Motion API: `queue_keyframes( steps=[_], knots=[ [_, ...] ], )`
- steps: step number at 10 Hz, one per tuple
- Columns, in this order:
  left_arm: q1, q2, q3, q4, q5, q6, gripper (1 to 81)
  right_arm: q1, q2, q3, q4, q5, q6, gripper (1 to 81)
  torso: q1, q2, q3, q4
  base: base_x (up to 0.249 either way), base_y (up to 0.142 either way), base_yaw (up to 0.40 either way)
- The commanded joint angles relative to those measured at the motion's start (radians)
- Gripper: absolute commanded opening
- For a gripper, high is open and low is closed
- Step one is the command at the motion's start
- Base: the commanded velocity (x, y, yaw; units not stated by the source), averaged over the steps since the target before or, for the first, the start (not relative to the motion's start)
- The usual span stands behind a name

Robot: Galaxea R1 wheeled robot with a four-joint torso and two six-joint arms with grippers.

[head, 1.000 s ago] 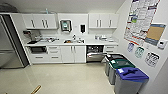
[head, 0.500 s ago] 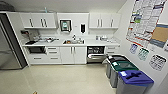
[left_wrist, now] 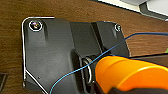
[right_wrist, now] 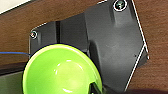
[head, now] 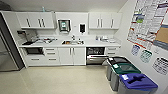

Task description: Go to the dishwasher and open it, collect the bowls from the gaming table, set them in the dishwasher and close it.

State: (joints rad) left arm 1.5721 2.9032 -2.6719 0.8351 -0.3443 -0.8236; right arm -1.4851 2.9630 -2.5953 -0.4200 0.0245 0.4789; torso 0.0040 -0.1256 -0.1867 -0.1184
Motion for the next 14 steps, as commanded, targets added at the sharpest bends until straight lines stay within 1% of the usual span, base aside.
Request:
queue_keyframes(
  steps=[1, 3, 14],
  knots=[
    [-0.03, -0.011, 0.0, 0.002, 0.022, 0.0, 1.0, 0.044, -0.005, 0.005, -0.006, -0.046, 0.0, 1.0, 0.0, 0.0, 0.0, 0.0, 0.168, -0.064, 0.0],
    [-0.03, -0.013, 0.0, 0.001, 0.022, -0.002, 1.0, 0.044, -0.003, 0.005, -0.006, -0.046, 0.0, 1.0, 0.0, 0.0, 0.0, 0.0, 0.168, -0.065, 0.0],
    [-0.031, -0.016, 0.0, -0.001, 0.022, -0.003, 1.0, 0.051, -0.002, 0.005, -0.005, -0.046, 0.0, 1.0, 0.0, 0.0, 0.0, 0.0, 0.141, 0.0, 0.0]
  ],
)
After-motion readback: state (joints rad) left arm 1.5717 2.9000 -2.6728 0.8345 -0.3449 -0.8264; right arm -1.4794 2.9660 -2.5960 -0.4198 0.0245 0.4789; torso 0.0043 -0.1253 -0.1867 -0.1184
